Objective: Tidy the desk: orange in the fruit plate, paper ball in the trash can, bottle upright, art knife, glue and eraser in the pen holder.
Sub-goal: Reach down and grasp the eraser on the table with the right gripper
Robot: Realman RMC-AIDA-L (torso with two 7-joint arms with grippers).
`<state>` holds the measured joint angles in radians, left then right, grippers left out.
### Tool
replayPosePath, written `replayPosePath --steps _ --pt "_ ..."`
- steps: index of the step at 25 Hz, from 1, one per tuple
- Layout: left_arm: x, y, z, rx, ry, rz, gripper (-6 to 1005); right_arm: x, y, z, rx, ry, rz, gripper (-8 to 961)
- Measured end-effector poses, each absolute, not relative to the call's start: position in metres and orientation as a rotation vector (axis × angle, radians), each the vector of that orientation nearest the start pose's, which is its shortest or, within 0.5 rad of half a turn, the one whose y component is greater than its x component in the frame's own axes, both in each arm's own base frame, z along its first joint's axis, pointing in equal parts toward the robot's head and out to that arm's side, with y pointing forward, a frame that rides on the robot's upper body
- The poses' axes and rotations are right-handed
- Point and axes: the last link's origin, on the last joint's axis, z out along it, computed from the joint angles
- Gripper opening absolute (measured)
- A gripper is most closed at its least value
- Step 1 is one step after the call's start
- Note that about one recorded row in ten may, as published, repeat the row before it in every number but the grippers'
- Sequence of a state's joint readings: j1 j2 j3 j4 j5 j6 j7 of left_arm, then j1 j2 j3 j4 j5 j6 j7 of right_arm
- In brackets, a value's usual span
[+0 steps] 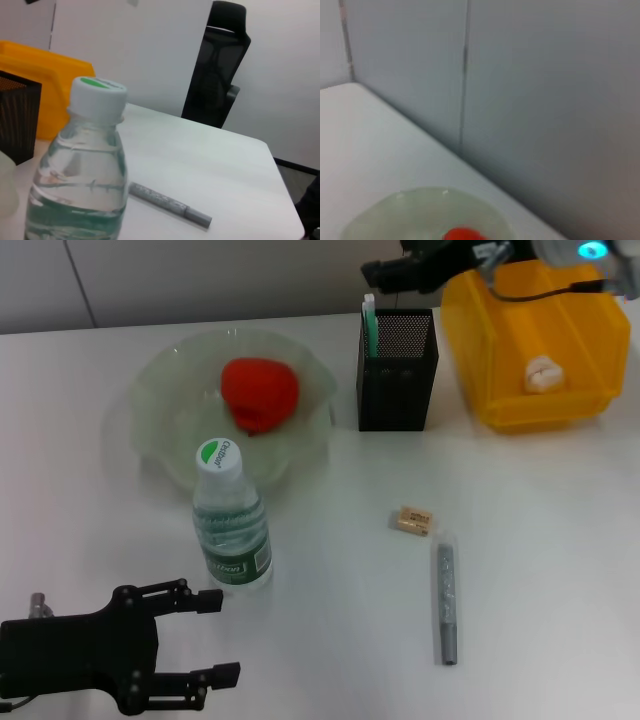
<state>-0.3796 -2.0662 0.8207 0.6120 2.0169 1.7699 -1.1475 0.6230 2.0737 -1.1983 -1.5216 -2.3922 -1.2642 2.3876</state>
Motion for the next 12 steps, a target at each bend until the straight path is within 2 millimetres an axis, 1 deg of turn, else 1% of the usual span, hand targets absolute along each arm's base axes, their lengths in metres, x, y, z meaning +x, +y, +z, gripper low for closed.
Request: replayPosePath --steps 1,4,5,6,9,10,11,12 --pt "-0.288 0.251 -0.018 -2.98 -0.451 -0.747 815 0.109 0.405 0.066 -2.429 0.522 0.146 593" --pt "-0.287 0.25 -0.017 -2.987 -0.442 -0.756 815 0.1 0.39 0.075 -2.444 0.544 0.025 593" --pt "-0.287 0.25 -0.016 -2.99 -0.438 -0.759 815 0.096 0.382 0.075 -2.457 0.547 -0.057 593" --pt "-0.287 0.25 -0.016 -2.99 -0.438 -0.759 815 0.096 0.382 0.075 -2.457 0.547 -0.057 593" --pt "-0.286 0.248 -0.016 -2.998 -0.416 -0.772 815 0.097 0.375 0.069 -2.503 0.582 -0.201 593" --pt "-0.285 0.247 -0.016 -3.001 -0.407 -0.777 815 0.101 0.373 0.063 -2.537 0.624 -0.291 593" --pt "-0.284 0.247 -0.016 -3.004 -0.399 -0.783 815 0.101 0.373 0.063 -2.537 0.624 -0.291 592" --pt "-0.283 0.247 -0.016 -3.008 -0.393 -0.787 815 0.104 0.372 0.059 -2.551 0.644 -0.329 592"
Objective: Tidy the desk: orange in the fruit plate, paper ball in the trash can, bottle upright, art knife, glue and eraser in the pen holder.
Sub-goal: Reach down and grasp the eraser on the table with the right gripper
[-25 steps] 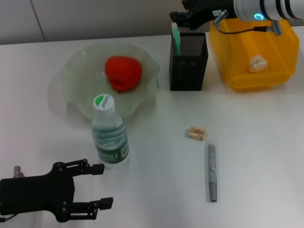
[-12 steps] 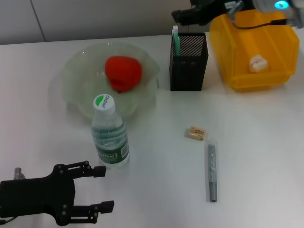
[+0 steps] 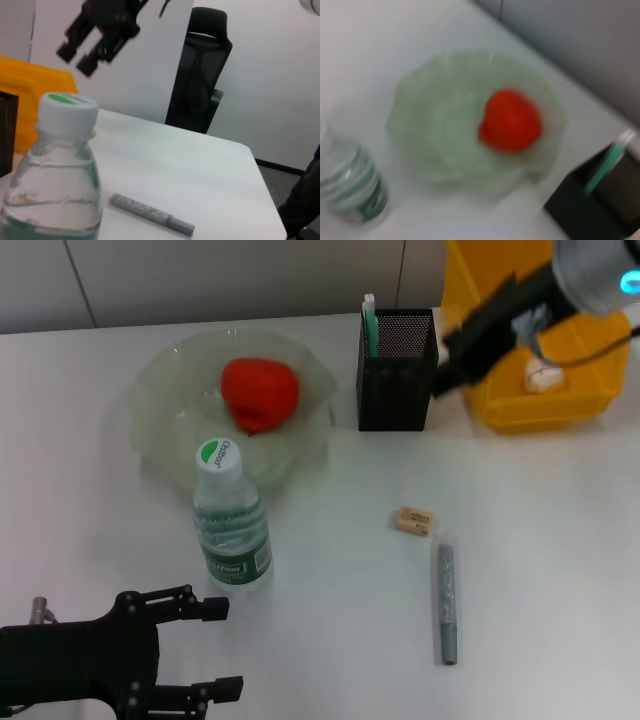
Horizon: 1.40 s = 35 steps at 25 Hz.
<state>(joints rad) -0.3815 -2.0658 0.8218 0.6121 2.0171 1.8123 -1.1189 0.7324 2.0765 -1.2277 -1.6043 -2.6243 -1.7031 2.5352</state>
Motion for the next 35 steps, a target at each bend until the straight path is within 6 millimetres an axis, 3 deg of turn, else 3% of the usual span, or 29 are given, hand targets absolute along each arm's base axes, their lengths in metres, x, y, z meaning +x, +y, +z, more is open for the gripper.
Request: replayPosePath --steps 9,13,23,35 --pt "-0.278 0.247 -0.015 -3.031 -0.366 -0.826 815 0.136 0.381 0.027 -2.61 0.719 -0.461 592" --pt "-0.278 0.247 -0.015 -3.033 -0.37 -0.822 815 0.153 0.387 0.001 -2.64 0.746 -0.519 591" --pt "-0.278 0.247 -0.015 -3.03 -0.38 -0.826 815 0.163 0.383 -0.032 -2.679 0.695 -0.65 588" --pt "-0.278 0.247 -0.018 -3.018 -0.39 -0.835 815 0.172 0.386 -0.045 -2.675 0.718 -0.672 584"
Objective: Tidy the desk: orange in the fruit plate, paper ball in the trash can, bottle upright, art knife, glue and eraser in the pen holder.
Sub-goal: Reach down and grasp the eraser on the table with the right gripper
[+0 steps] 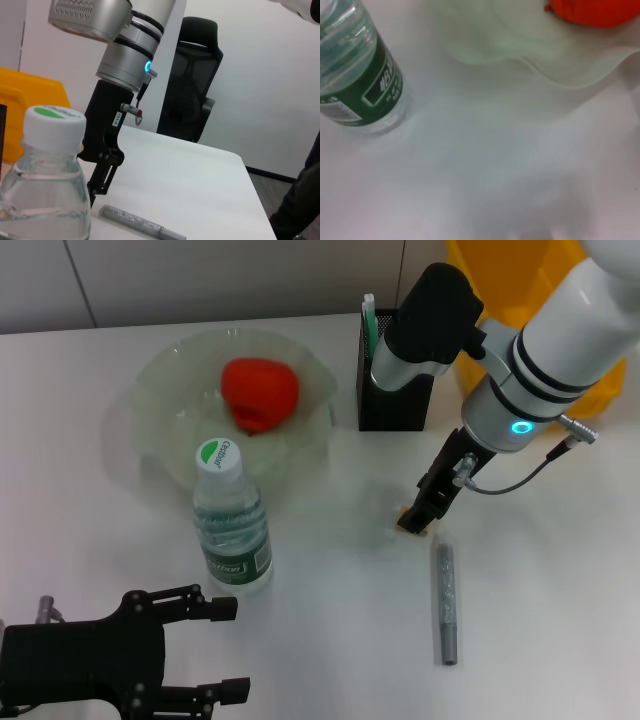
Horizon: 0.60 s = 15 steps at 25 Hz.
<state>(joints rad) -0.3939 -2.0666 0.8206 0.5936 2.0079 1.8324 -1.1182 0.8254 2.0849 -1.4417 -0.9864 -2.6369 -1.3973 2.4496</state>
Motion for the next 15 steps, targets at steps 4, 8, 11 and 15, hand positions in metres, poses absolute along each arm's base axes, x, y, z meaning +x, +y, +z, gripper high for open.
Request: replayPosePath --steps 4,8,11,15 --pt "-0.2792 0.246 -0.0172 -3.015 -0.394 -0.835 815 0.174 0.387 -0.0478 -2.675 0.72 -0.682 583" --pt "-0.2785 0.247 -0.0171 -3.016 -0.389 -0.834 815 0.1767 0.3883 -0.0518 -2.67 0.709 -0.692 582" --pt "-0.2784 0.2473 -0.0169 -3.016 -0.39 -0.833 815 0.1776 0.3884 -0.053 -2.669 0.705 -0.697 581" --pt "-0.2786 0.2478 -0.0162 -3.013 -0.389 -0.833 815 0.1782 0.3889 -0.0545 -2.669 0.707 -0.704 579"
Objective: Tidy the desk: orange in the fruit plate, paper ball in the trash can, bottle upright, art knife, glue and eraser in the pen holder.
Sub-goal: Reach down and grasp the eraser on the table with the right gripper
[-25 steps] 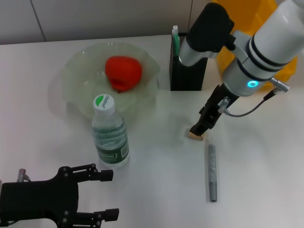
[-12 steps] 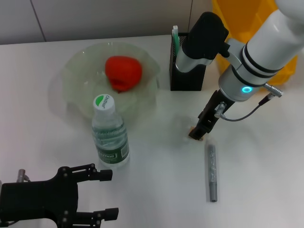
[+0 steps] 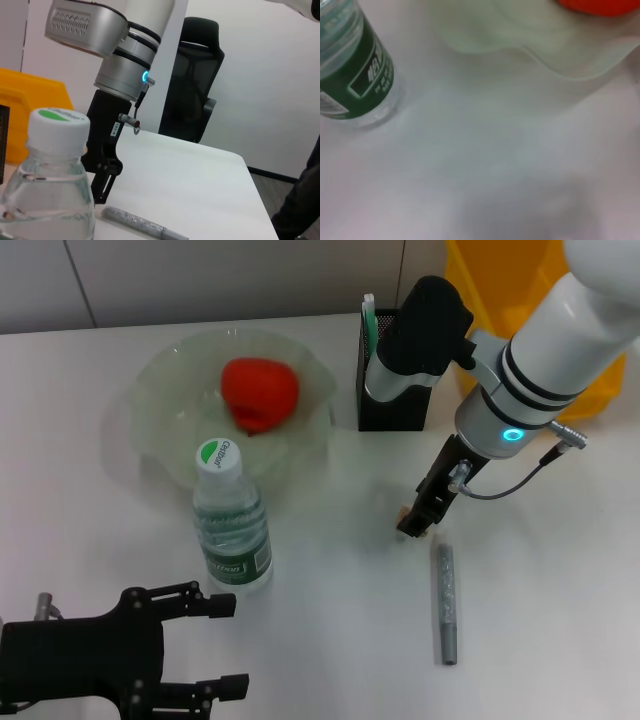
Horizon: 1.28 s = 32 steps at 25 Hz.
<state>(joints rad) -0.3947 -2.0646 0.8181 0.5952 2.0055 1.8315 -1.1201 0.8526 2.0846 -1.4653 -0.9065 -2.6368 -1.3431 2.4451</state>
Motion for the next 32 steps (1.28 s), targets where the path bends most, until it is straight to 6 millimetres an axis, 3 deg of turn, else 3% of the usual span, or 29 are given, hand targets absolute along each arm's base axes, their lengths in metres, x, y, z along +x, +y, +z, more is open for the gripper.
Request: replayPosePath --steps 32 --pt "-0.279 0.249 -0.016 -3.001 -0.4 -0.831 815 0.175 0.389 -0.065 -2.694 0.699 -0.741 384"
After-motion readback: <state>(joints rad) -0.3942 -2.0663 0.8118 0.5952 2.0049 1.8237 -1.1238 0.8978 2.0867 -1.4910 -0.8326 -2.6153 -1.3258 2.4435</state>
